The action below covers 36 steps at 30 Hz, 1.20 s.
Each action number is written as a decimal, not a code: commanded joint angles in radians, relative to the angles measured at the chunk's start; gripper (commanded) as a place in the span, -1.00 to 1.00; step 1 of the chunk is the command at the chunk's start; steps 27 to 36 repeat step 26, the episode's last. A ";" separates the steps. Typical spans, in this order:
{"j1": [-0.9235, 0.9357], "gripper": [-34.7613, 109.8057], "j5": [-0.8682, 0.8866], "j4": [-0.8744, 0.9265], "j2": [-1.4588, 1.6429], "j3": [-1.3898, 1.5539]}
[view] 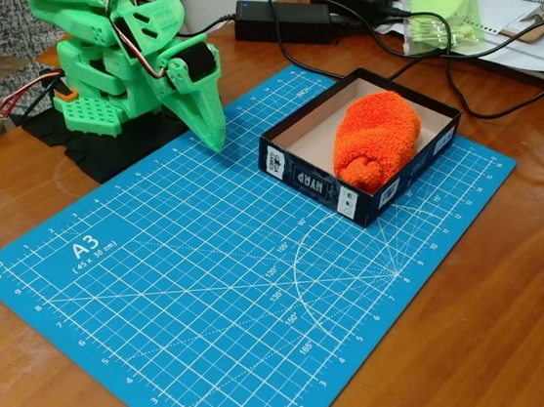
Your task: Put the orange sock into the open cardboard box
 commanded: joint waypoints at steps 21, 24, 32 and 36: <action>0.005 -0.52 0.008 0.009 0.018 -0.023; 0.005 -0.52 0.008 0.009 0.018 -0.023; 0.005 -0.52 0.006 0.009 0.018 -0.023; 0.005 -0.52 0.006 0.009 0.018 -0.023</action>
